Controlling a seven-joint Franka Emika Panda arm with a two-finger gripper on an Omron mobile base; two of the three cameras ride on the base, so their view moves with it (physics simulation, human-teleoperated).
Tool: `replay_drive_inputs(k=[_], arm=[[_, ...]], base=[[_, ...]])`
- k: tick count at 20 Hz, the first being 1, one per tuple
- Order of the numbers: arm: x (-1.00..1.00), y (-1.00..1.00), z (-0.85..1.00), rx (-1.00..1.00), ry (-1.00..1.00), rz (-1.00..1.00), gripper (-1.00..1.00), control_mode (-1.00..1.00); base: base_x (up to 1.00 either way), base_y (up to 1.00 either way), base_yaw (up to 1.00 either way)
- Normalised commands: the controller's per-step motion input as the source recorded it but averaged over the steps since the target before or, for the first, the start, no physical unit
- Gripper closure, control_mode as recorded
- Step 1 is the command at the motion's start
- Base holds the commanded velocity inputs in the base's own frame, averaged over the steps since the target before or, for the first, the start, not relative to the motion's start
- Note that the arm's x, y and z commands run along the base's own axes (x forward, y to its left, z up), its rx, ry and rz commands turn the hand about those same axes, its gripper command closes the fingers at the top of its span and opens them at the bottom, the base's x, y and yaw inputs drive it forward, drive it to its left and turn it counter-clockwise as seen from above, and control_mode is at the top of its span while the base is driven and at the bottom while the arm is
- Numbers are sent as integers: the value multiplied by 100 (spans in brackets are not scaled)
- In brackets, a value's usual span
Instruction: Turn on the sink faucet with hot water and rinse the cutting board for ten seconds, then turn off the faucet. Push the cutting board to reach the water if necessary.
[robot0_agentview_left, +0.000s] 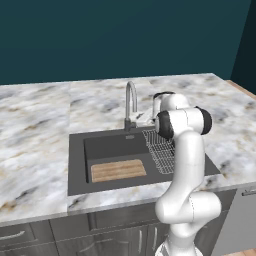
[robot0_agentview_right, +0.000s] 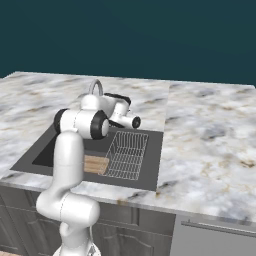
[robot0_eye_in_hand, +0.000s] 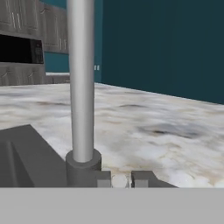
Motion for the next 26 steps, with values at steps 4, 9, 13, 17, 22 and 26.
replay_drive_inputs(k=[4,9,13,17,22,26], arm=[[0,-76,0,7,0,0,100,-100],[0,-72,0,7,0,0,100,-100],[0,-76,0,7,0,0,100,-100],[1,-79,0,8,0,-2,100,-100],[9,-76,0,8,0,-7,100,-100],[19,-63,2,7,0,-10,100,-100]], base=[[0,0,0],[0,0,0],[0,0,0],[0,0,0],[0,0,0],[0,0,0]])
